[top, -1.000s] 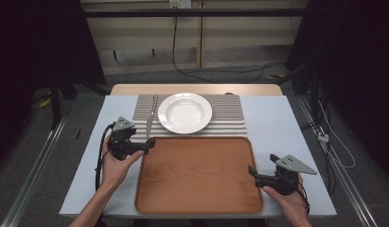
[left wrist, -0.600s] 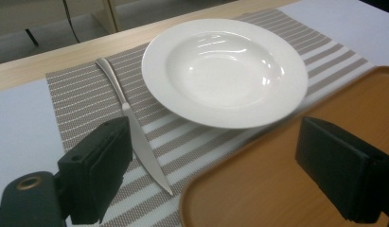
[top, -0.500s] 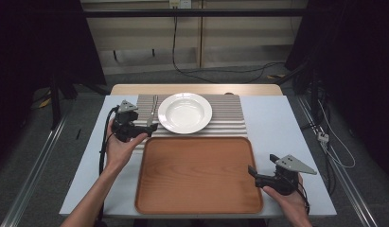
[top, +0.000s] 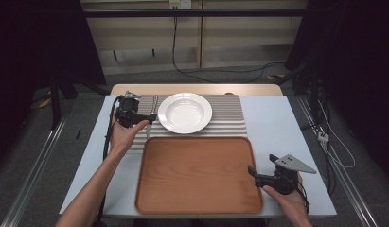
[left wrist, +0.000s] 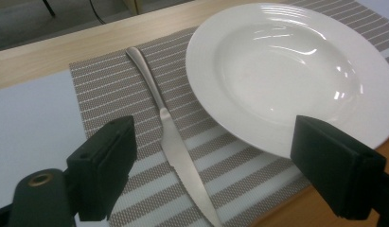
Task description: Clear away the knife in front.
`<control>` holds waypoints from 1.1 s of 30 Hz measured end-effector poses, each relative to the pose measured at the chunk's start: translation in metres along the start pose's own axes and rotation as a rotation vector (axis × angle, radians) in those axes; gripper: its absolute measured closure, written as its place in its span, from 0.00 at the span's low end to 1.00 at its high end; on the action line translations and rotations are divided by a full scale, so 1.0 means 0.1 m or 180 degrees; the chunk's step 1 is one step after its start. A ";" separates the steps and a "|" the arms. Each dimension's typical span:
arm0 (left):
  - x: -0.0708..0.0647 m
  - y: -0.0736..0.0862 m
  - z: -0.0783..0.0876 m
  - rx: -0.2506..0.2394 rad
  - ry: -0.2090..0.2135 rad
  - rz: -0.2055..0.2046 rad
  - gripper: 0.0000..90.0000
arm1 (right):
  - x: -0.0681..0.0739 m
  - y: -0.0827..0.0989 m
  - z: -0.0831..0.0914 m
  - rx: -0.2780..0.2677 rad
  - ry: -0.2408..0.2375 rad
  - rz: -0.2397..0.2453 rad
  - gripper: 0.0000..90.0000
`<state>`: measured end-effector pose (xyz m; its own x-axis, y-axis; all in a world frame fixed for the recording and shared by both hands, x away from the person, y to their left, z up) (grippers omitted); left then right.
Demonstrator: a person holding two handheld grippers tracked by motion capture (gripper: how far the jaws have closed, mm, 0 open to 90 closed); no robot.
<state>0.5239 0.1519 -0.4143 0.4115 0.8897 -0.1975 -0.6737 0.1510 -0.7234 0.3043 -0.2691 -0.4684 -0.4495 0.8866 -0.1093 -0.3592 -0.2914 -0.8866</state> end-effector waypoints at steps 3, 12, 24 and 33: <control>0.06 -0.06 -0.07 0.0024 -0.0029 0.0069 0.18 | 0.00 0.00 -0.01 0.0008 -0.0004 -0.0004 0.08; 0.23 -0.16 -0.36 0.0184 -0.0139 0.0169 0.24 | -0.03 0.02 -0.03 0.0019 -0.0007 -0.0060 0.08; 0.30 -0.28 -0.64 0.0303 -0.0289 0.0197 0.36 | -0.01 0.02 -0.04 0.0040 -0.0045 -0.0046 0.08; 0.44 -0.25 -0.86 0.0458 -0.0317 0.0370 0.48 | -0.01 0.02 -0.04 0.0043 -0.0062 -0.0064 0.08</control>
<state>0.6117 0.1501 -0.4622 0.2678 0.9419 -0.2026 -0.7968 0.0983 -0.5962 0.3073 -0.2691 -0.4722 -0.4579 0.8851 -0.0828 -0.3791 -0.2787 -0.8824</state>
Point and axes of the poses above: each handheld gripper's, and its own axes: z roughly backward along the jaws, y roughly out of its underside, x roughly to its left, the point moved 4 cm from there along -z, roughly forward along the jaws, and after that the axes turned 12 degrees about z, right-handed, at the moved point
